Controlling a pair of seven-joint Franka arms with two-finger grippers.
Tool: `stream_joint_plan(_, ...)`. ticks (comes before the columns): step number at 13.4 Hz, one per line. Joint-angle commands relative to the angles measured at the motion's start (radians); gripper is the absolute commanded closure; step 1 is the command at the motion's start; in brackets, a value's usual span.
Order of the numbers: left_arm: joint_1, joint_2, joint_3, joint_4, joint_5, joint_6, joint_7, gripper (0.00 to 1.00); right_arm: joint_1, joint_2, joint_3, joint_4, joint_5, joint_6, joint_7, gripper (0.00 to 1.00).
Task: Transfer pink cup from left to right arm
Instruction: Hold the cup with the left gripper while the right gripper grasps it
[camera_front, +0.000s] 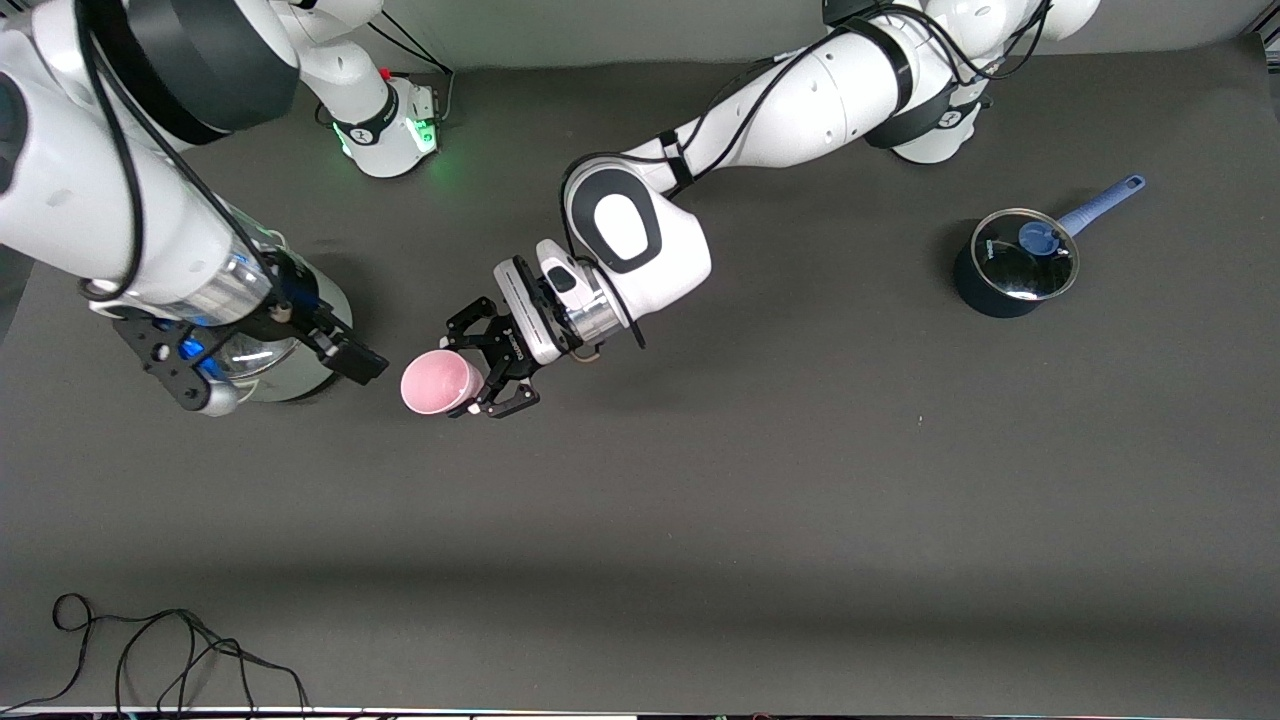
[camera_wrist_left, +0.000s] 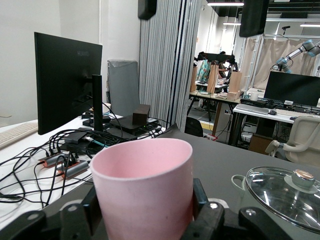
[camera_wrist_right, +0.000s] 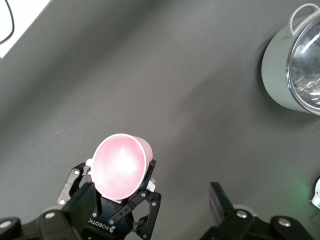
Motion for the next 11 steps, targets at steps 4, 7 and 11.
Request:
stream_joint_plan(4, -0.015, -0.011, 0.016, 0.011, -0.010, 0.016, -0.016, 1.00, 0.028, 0.065, -0.010, 0.007, 0.004, -0.025, 0.026, 0.00)
stream_joint_plan(7, -0.015, -0.011, 0.016, 0.011, -0.010, 0.016, -0.016, 1.00, 0.031, 0.065, -0.010, -0.062, 0.010, -0.017, 0.024, 0.00)
stream_joint_plan(11, -0.015, -0.011, 0.016, 0.011, -0.010, 0.016, -0.016, 1.00, 0.028, 0.069, -0.012, -0.069, 0.051, 0.003, 0.021, 0.02)
